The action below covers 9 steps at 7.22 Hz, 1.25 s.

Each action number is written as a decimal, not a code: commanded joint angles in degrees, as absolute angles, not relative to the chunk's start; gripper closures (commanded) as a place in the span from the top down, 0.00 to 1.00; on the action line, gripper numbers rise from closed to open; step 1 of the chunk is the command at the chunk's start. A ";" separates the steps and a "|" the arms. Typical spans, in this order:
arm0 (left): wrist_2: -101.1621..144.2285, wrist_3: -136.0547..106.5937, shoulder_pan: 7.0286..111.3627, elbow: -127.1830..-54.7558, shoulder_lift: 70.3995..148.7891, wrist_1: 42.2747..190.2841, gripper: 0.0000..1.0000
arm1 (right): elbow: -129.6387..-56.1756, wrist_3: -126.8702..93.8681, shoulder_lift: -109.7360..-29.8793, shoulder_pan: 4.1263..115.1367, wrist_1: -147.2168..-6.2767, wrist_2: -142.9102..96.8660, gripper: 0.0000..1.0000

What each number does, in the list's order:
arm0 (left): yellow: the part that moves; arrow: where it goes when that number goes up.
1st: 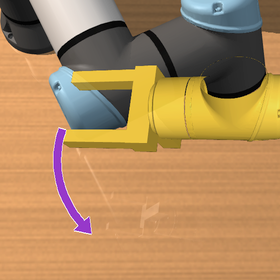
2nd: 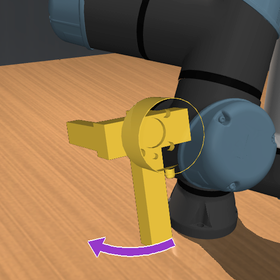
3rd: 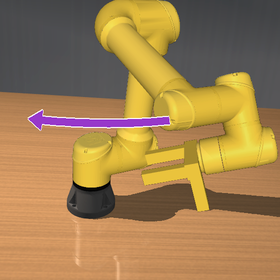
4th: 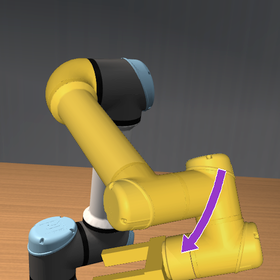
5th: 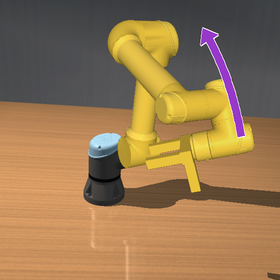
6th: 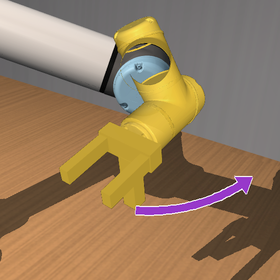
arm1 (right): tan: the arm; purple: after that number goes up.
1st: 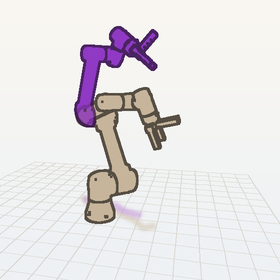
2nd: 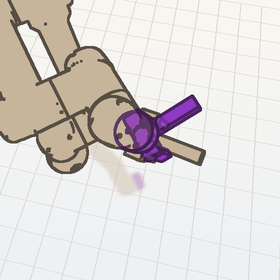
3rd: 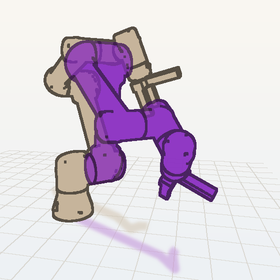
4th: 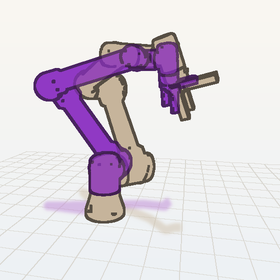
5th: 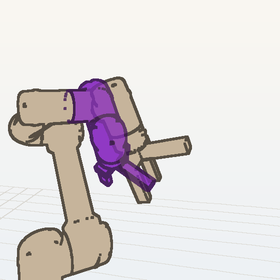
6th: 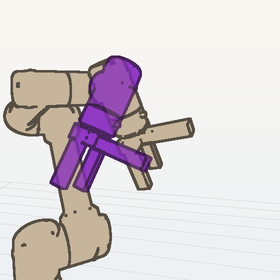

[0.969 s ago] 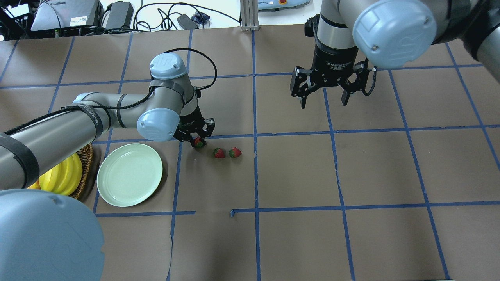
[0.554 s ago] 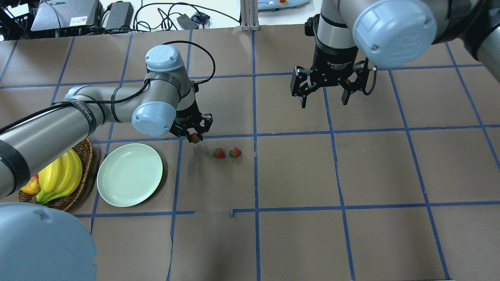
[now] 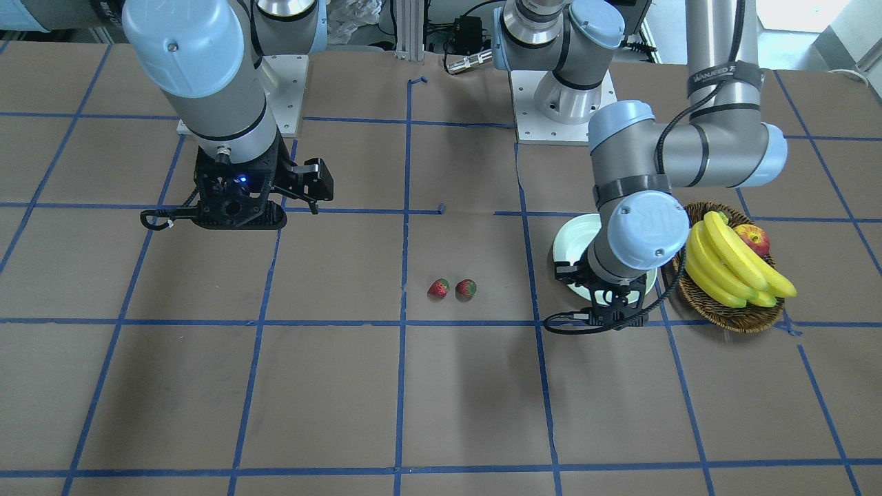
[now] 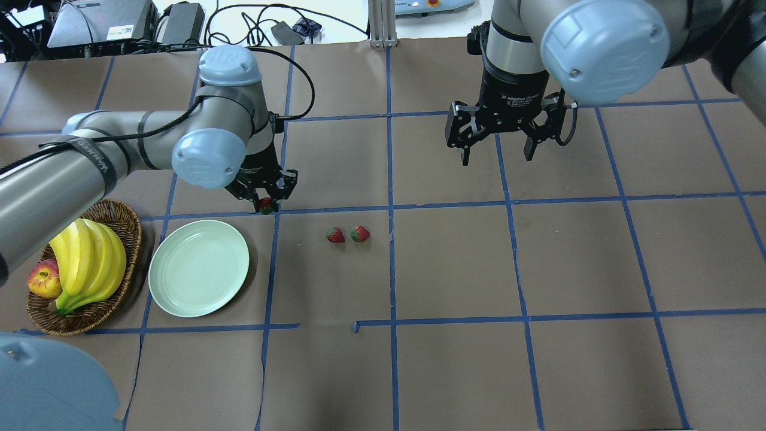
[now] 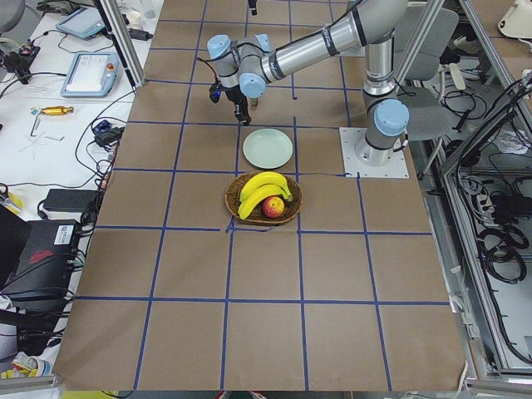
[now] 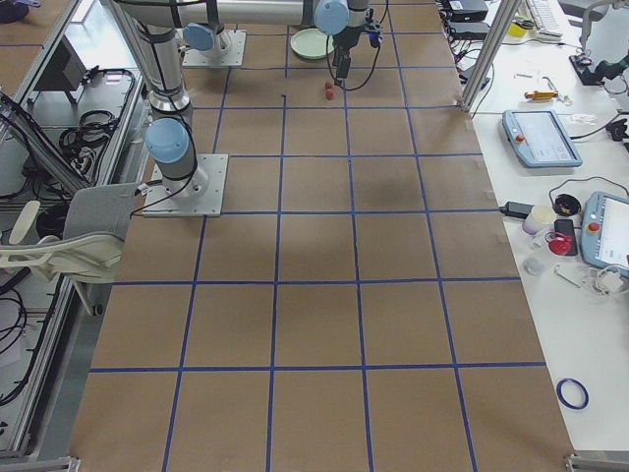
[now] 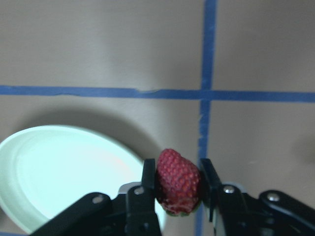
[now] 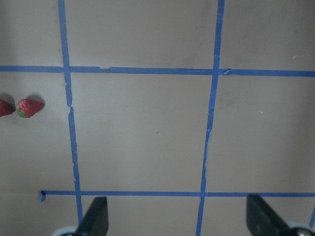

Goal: Collect all strawberries into plate
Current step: 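Carry the strawberry with the left gripper over the plate and release, then raise the left gripper and move it back toward the two strawberries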

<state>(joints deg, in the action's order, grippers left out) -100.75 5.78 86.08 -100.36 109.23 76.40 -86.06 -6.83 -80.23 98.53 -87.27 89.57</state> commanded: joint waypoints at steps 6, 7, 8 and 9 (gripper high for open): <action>-103.19 11.52 81.03 -103.37 108.81 76.82 1.00 | -86.13 -6.77 -80.16 98.53 -87.28 89.56 1.00; -102.92 10.99 81.64 -102.23 108.81 76.73 1.00 | -86.13 -6.77 -80.16 98.53 -87.28 89.56 1.00; -102.92 10.64 82.78 -100.82 108.55 76.73 1.00 | -86.13 -6.77 -80.16 98.53 -87.19 89.56 1.00; -101.01 7.42 84.71 -99.59 108.63 76.73 1.00 | -86.22 -6.77 -80.16 98.53 -87.27 89.47 1.00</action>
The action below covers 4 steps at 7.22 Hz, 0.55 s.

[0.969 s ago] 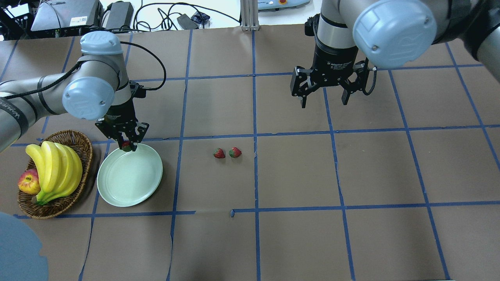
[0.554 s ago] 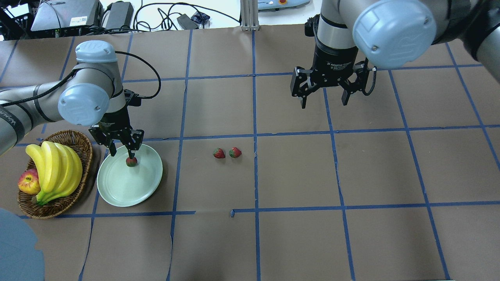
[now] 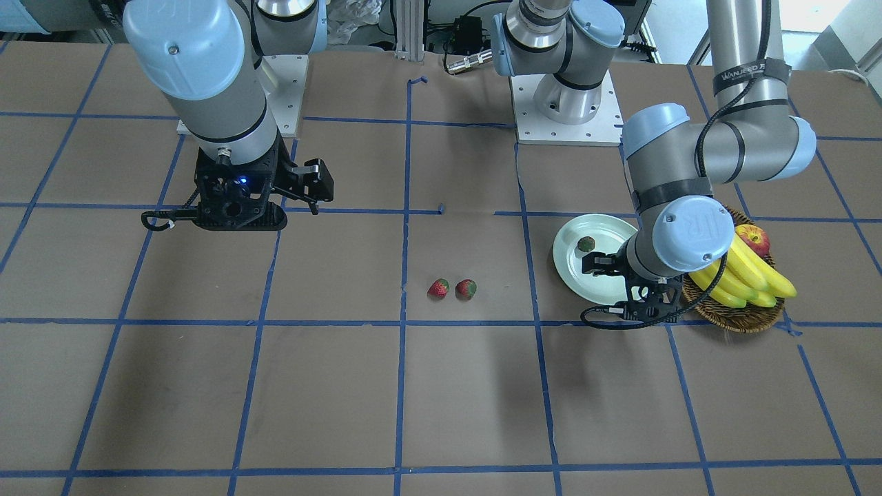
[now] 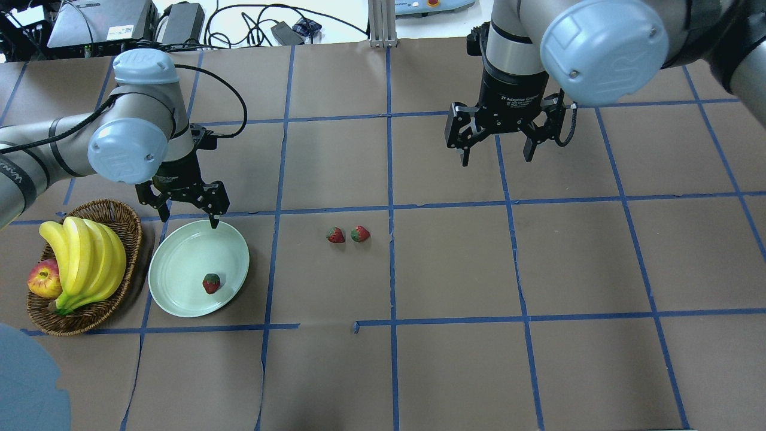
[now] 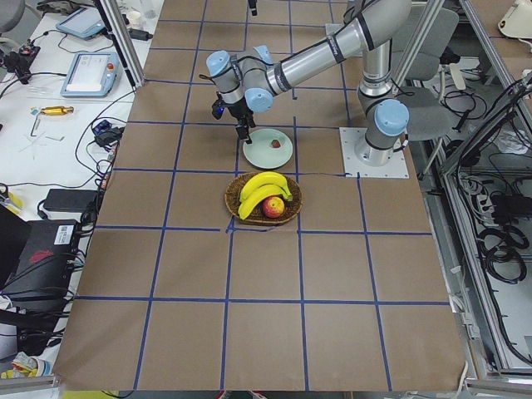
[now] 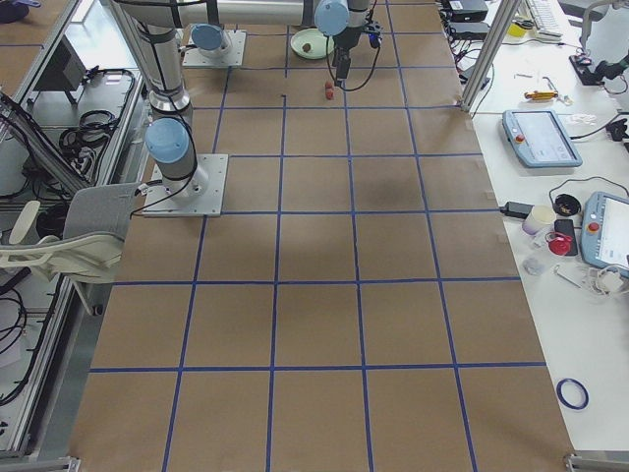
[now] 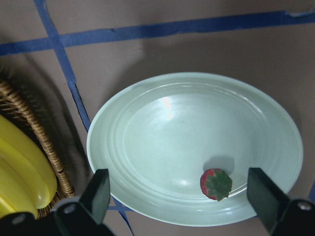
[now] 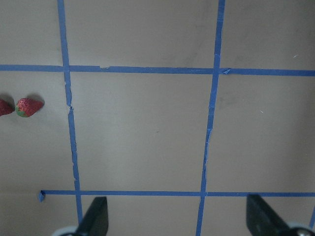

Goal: Collect all strawberries into plate
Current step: 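Raise the left gripper and move it back toward the two strawberries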

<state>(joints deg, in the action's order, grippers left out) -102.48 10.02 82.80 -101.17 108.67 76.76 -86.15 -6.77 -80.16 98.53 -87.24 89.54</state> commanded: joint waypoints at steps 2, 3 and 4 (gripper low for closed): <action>-95.12 4.31 86.13 -99.05 108.98 76.82 1.00 | -86.22 -6.77 -80.16 98.53 -87.19 89.56 1.00; -93.88 1.96 87.09 -99.05 108.98 77.08 1.00 | -86.22 -6.77 -80.16 98.53 -87.19 89.39 1.00; -93.78 1.24 89.27 -99.05 108.98 76.73 1.00 | -86.22 -6.77 -80.16 98.53 -87.19 89.47 1.00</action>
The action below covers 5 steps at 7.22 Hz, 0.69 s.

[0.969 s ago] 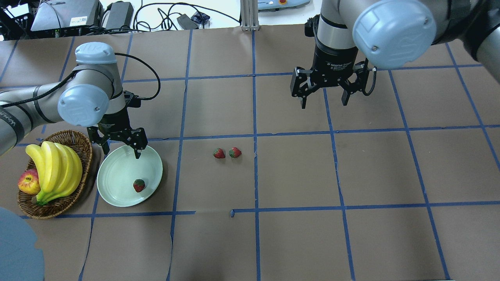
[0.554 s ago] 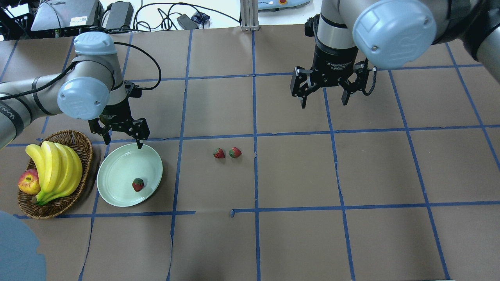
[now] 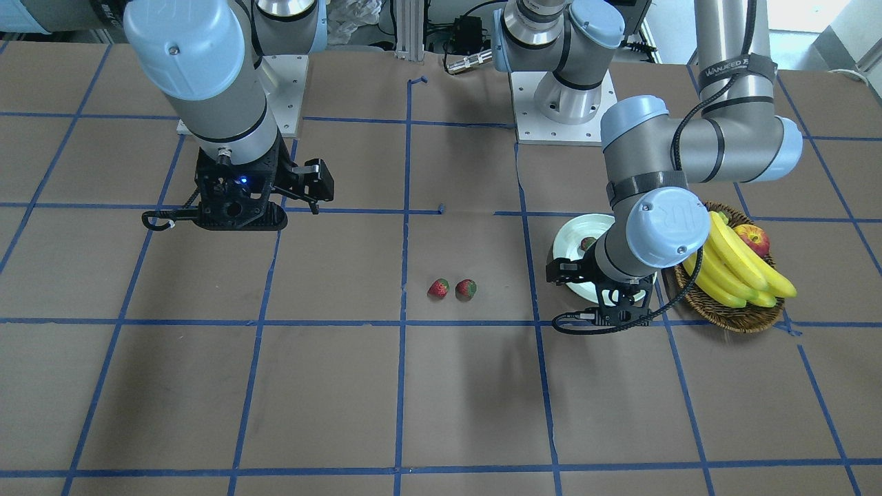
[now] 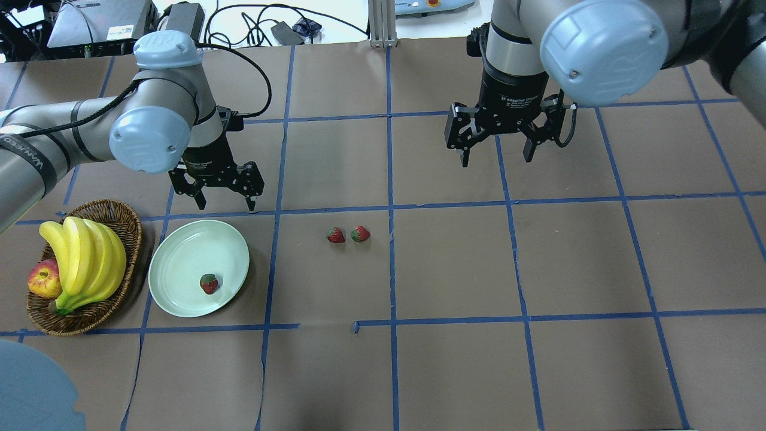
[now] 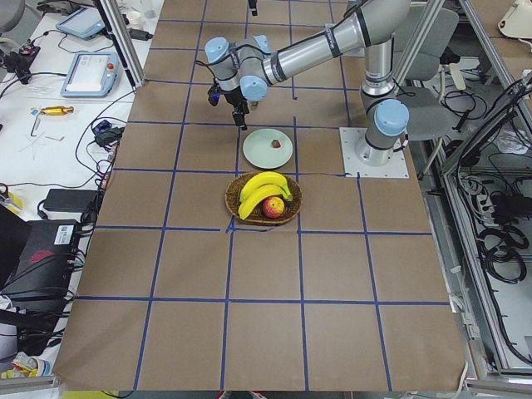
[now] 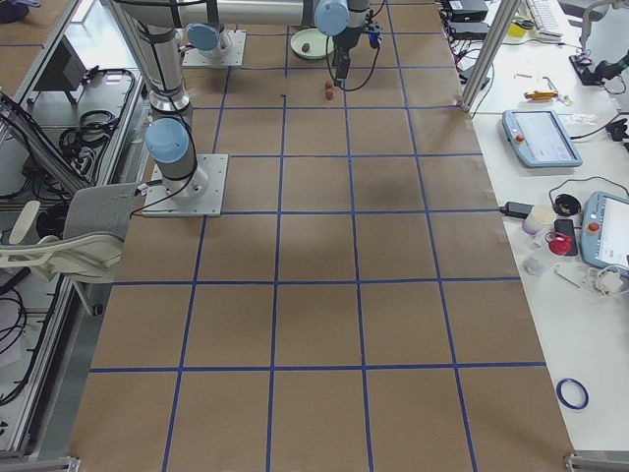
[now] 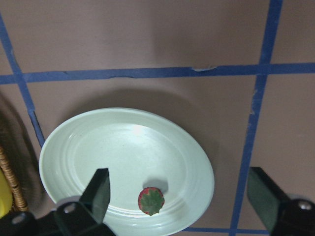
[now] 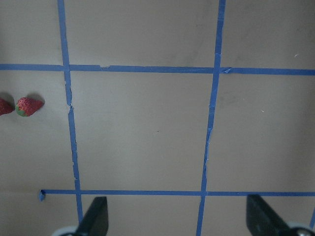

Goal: Collect all strawberries into plate
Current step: 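Raise the left gripper and move it back toward the two strawberries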

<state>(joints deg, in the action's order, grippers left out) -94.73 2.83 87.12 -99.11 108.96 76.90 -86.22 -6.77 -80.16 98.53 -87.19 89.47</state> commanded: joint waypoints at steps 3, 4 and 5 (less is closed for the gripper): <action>-93.78 -4.83 91.93 -99.14 109.16 76.12 1.00 | -86.31 -6.77 -80.16 98.53 -87.19 89.47 1.00; -93.78 -4.66 93.33 -99.14 109.25 75.68 1.00 | -86.31 -6.85 -80.16 98.53 -87.19 89.39 1.00; -90.56 -5.79 94.30 -99.23 109.94 72.72 1.00 | -86.31 -6.77 -80.16 98.53 -87.19 89.47 1.00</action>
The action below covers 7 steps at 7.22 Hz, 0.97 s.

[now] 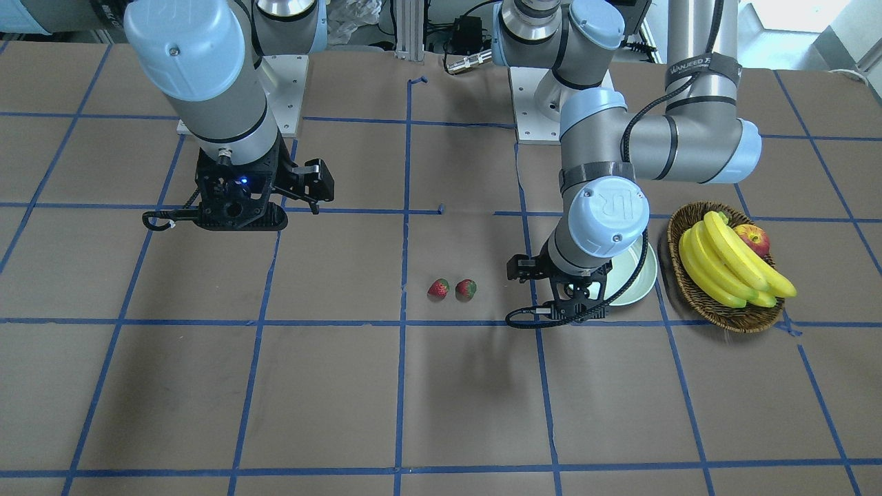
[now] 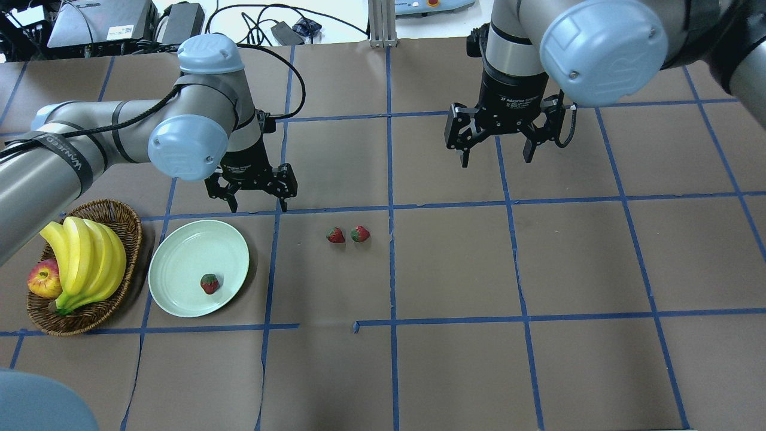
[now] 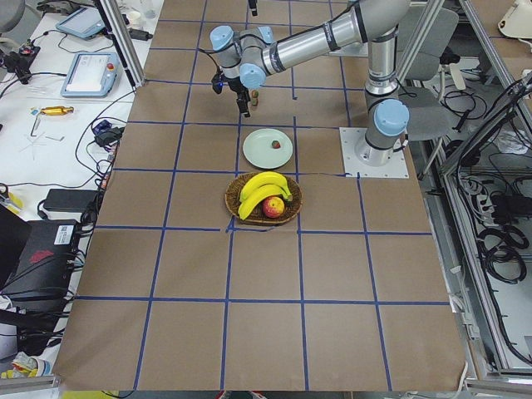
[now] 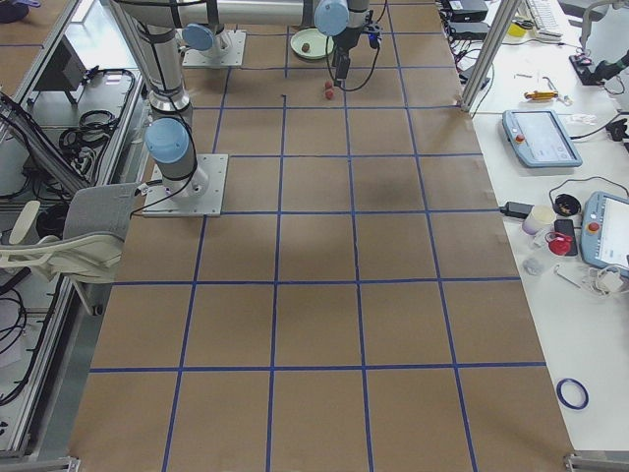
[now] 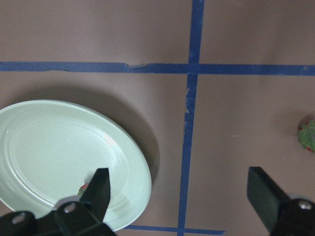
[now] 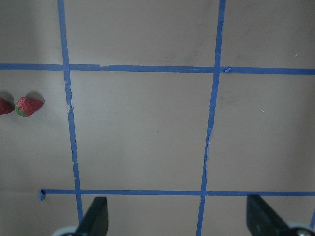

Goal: Collect all strawberries into plate
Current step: 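Raise the left gripper and move it back toward the two strawberries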

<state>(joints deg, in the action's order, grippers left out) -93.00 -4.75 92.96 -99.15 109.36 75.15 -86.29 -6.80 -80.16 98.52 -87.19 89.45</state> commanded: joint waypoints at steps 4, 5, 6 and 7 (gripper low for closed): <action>-80.86 -14.74 94.66 -100.28 111.70 68.75 1.00 | -86.48 -6.86 -79.98 98.53 -87.01 89.03 1.00; -78.42 -18.94 94.66 -101.41 113.10 65.95 0.94 | -86.48 -6.86 -79.98 98.53 -86.92 89.21 1.00; -78.31 -20.99 95.01 -102.47 114.07 64.96 0.94 | -87.27 -6.94 -79.98 98.53 -87.10 89.30 1.00; -78.57 -21.44 95.97 -102.92 114.60 64.95 0.94 | -88.41 -7.47 -80.07 98.53 -88.67 89.47 1.00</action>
